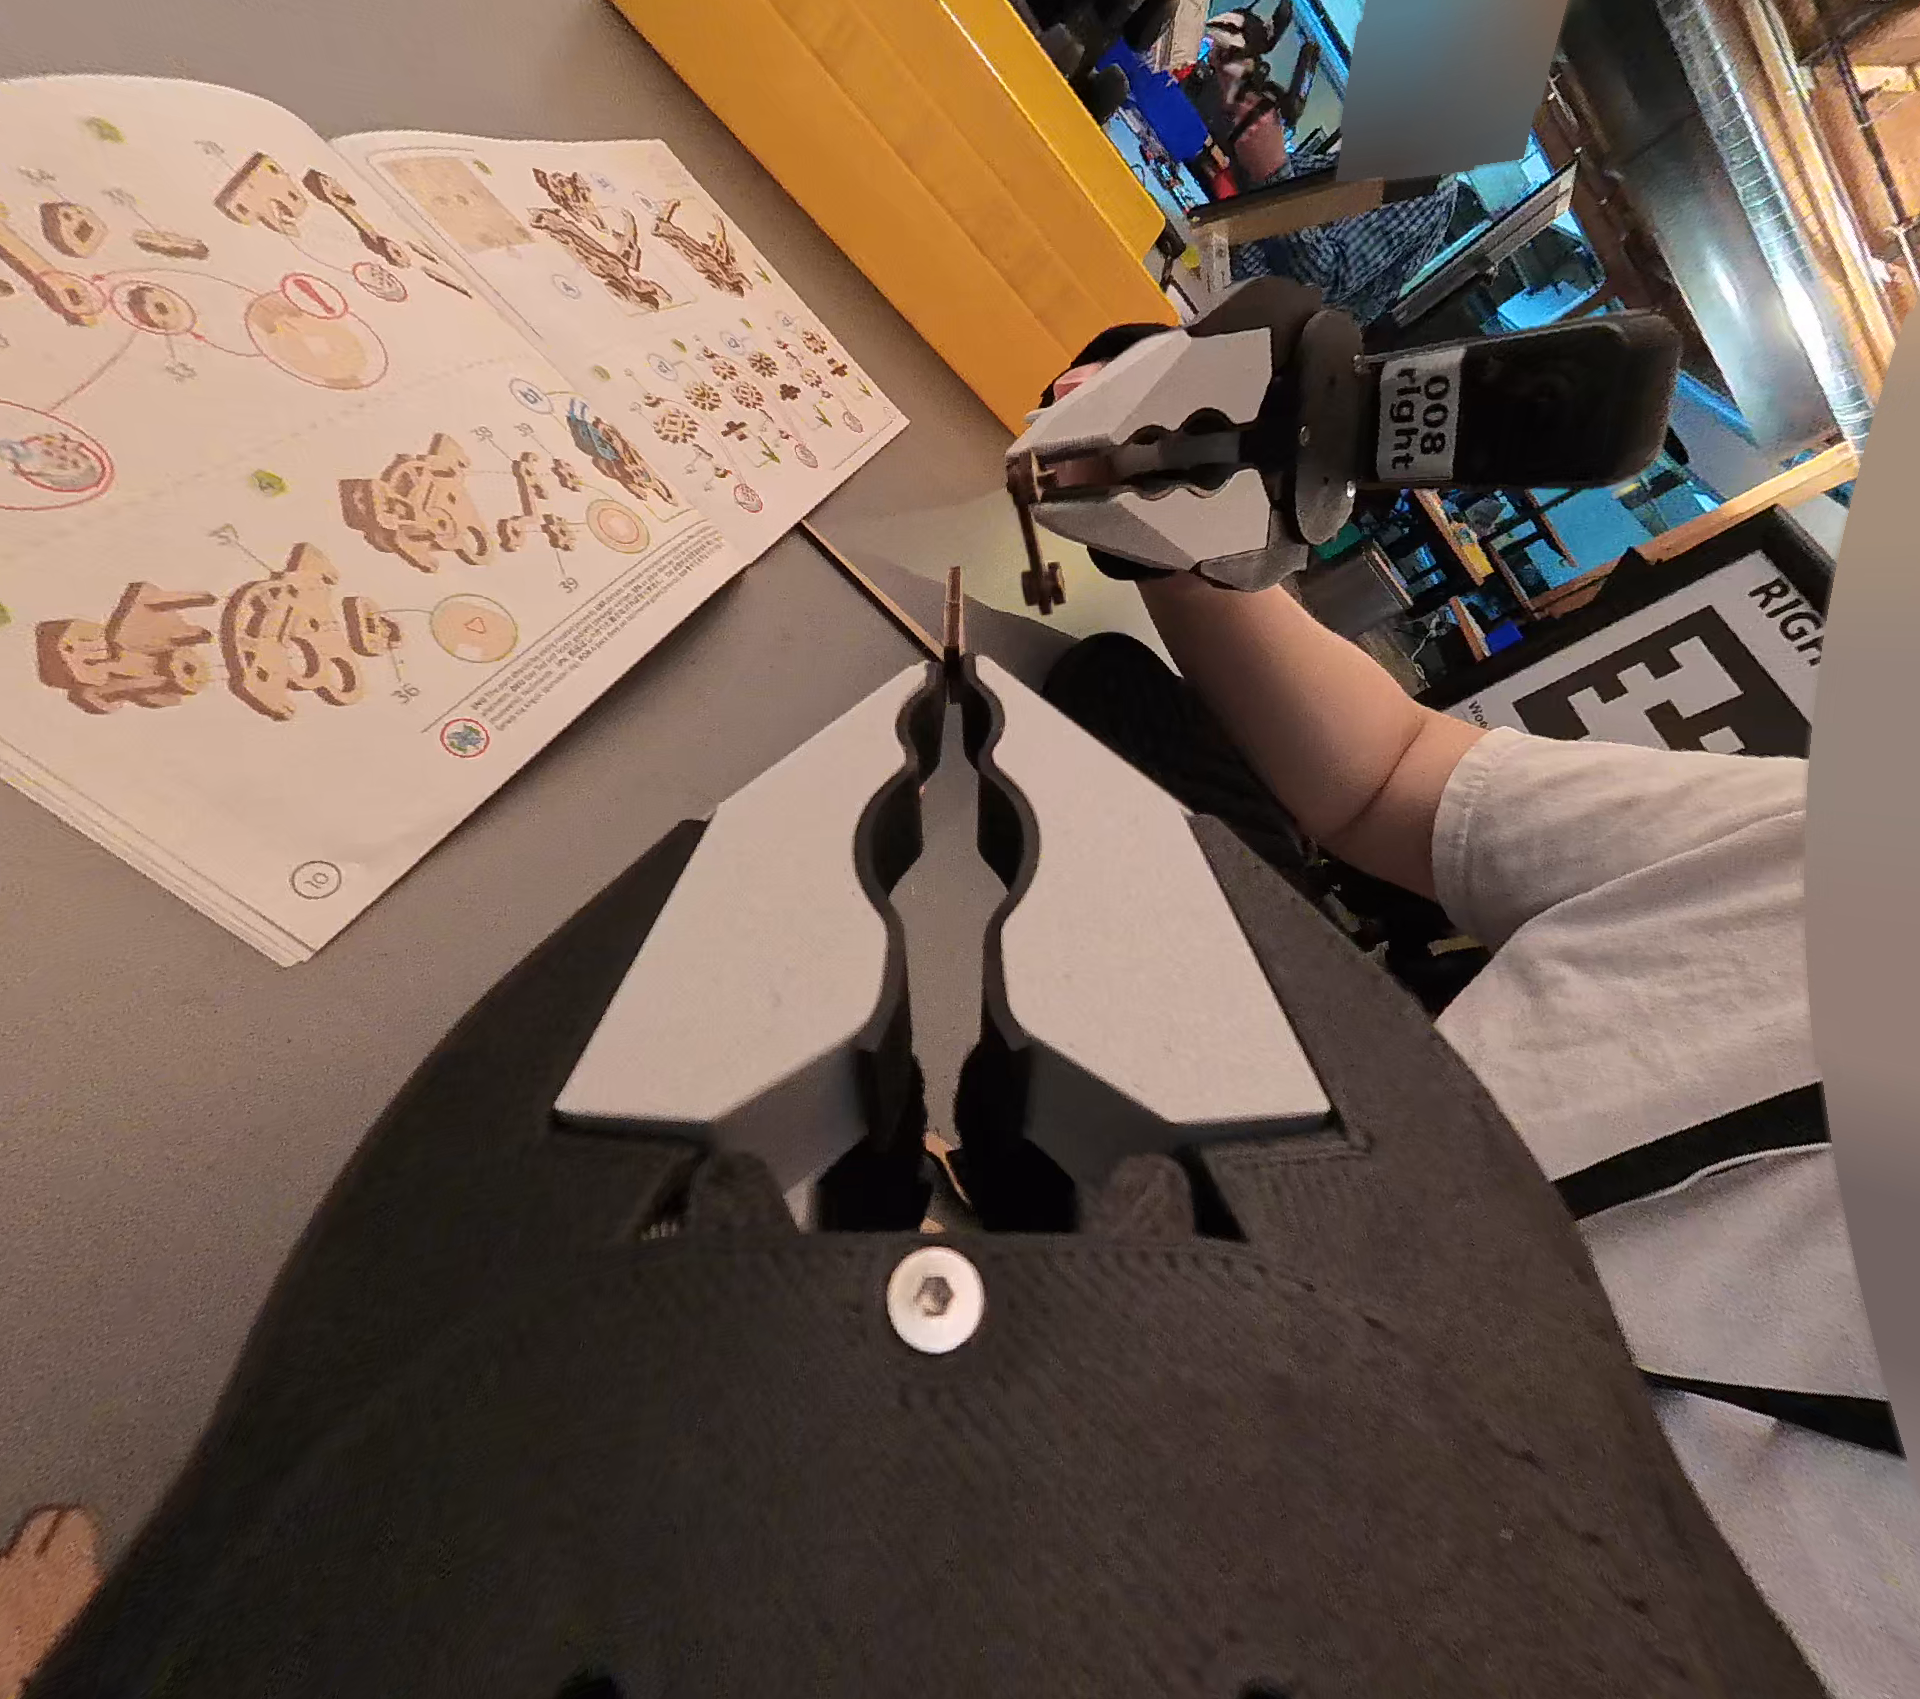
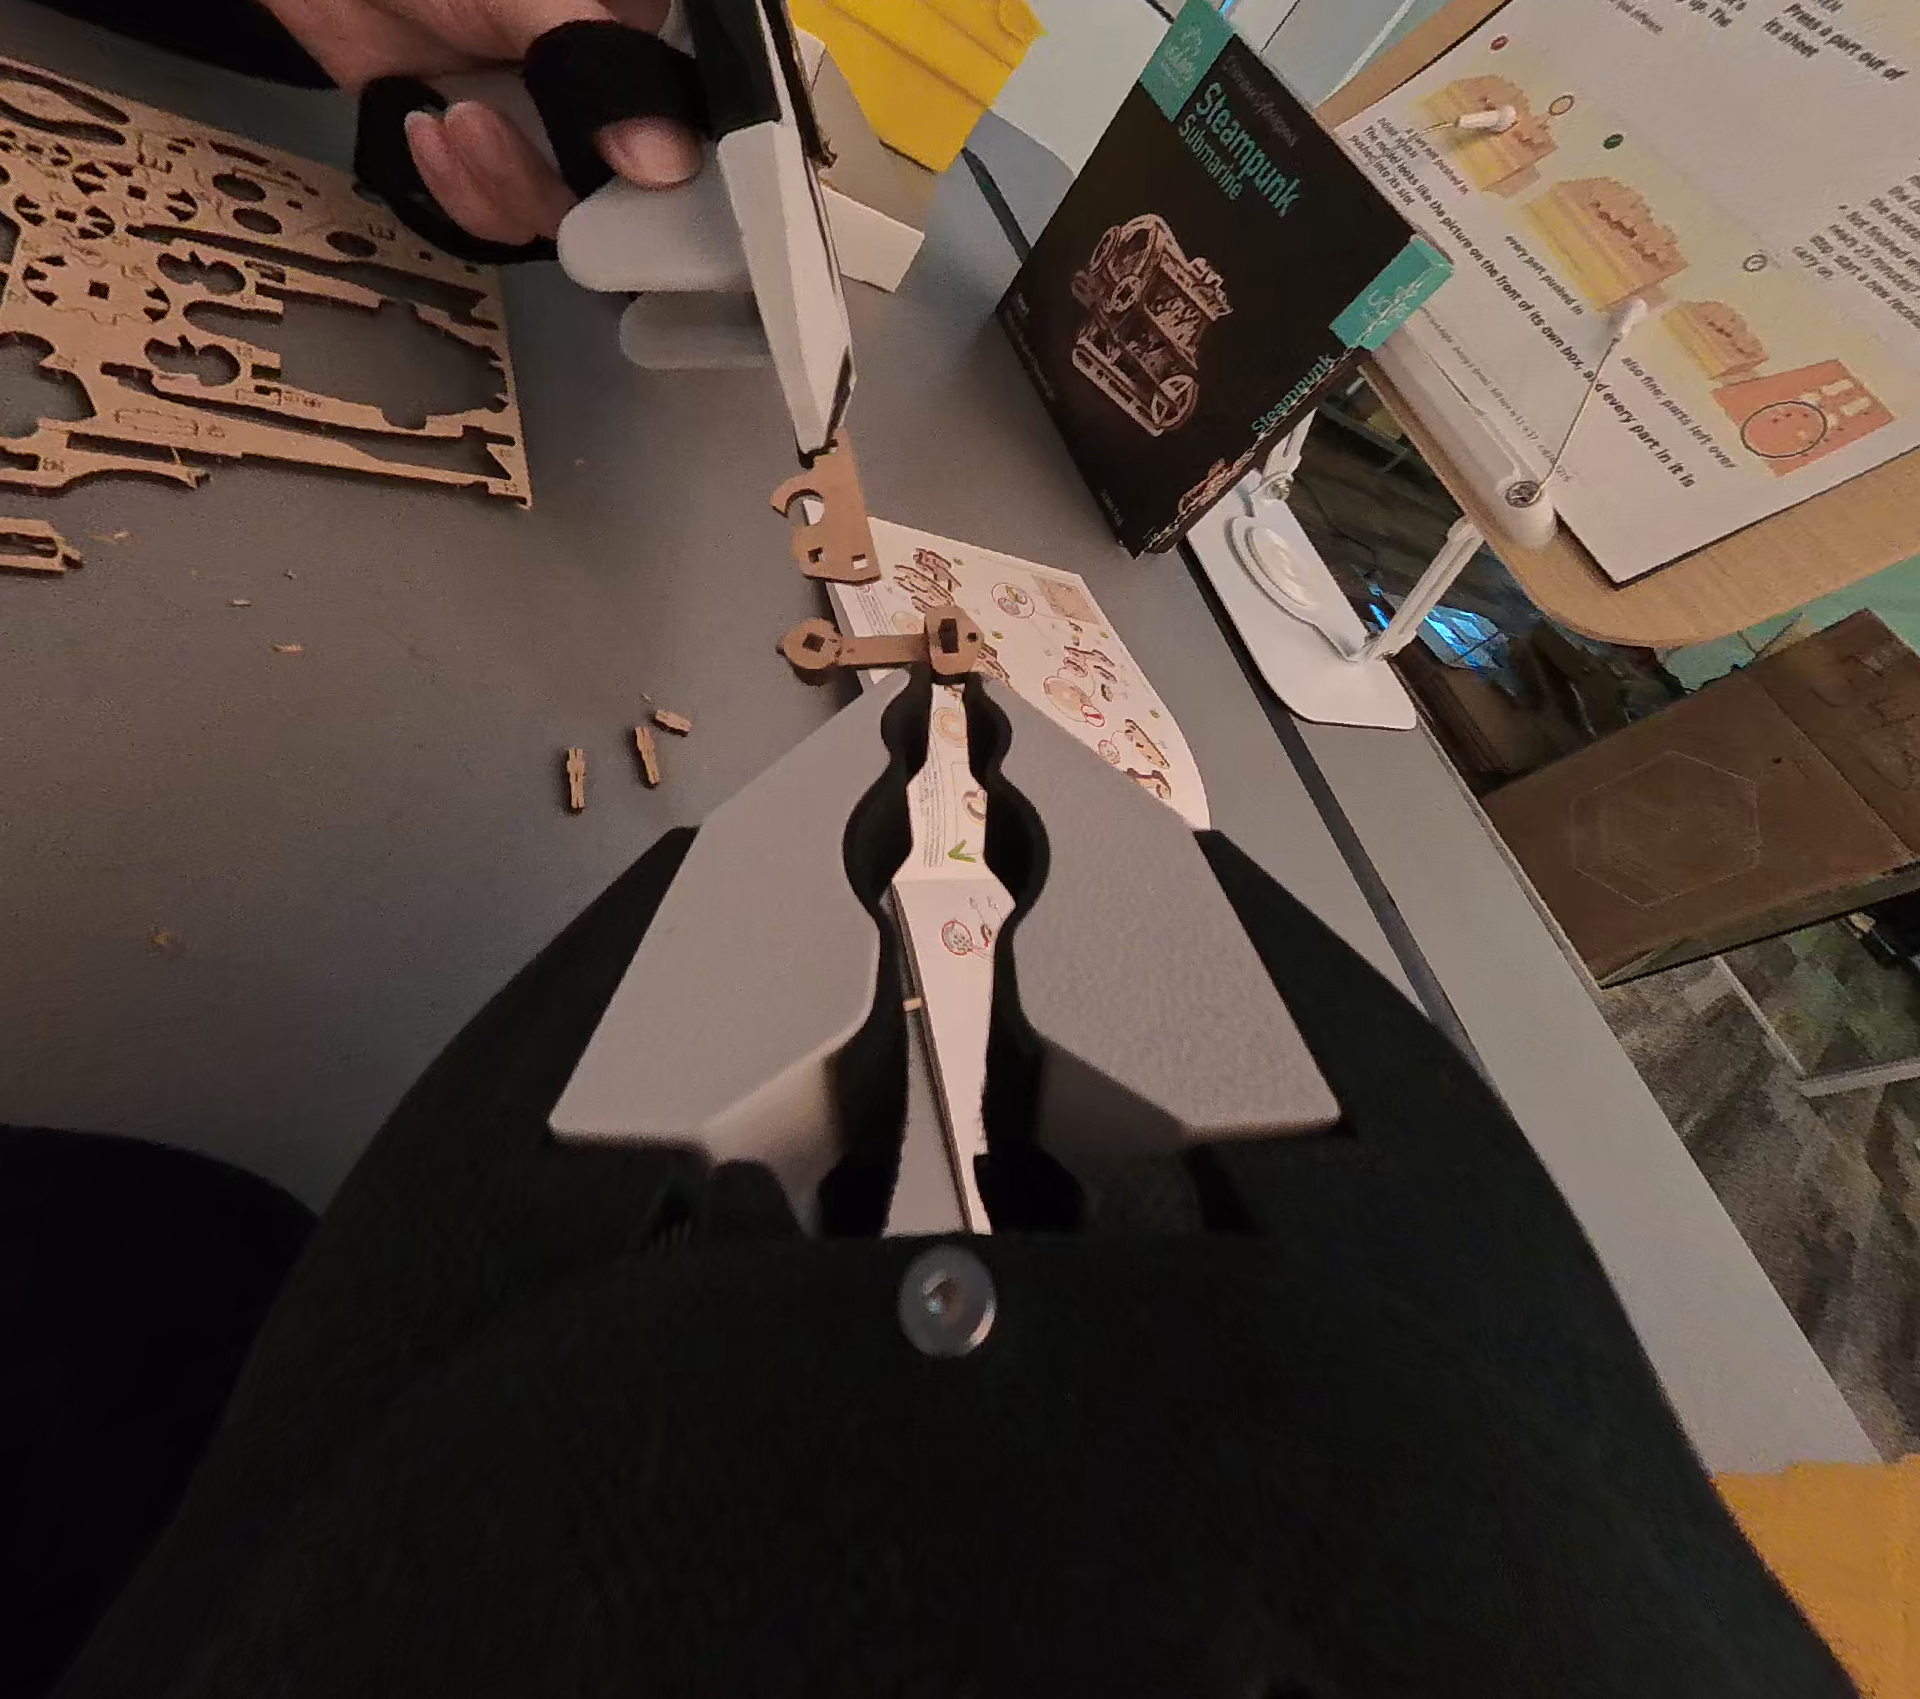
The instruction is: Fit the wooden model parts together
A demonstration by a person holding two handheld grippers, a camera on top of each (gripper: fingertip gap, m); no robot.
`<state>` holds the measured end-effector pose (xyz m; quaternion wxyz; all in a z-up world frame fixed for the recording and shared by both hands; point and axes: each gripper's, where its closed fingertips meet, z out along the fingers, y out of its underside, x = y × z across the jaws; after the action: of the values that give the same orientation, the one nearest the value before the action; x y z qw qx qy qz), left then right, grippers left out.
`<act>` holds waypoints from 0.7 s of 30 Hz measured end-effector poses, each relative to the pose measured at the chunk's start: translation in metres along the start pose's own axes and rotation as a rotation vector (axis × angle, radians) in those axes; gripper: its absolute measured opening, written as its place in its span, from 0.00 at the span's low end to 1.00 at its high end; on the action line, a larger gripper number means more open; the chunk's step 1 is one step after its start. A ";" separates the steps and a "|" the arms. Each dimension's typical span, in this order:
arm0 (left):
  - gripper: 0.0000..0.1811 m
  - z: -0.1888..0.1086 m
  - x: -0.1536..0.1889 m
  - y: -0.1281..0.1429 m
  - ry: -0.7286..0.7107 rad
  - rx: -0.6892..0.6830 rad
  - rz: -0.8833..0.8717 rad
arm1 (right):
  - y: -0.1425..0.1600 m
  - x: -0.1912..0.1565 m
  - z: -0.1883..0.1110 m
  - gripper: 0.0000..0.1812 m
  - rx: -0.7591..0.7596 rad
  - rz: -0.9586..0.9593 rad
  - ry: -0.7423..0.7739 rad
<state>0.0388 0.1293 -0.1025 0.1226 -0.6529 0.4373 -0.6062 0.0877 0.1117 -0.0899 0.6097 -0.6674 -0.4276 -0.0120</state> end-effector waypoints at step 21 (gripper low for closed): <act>0.00 0.013 0.024 0.004 0.058 0.029 -0.140 | -0.034 -0.010 -0.003 0.02 0.189 0.154 -0.082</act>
<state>0.0463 0.1049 -0.0921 0.0765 -0.6623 0.3851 -0.6381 0.0636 0.0998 -0.0672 0.6509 -0.6378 -0.3988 0.1027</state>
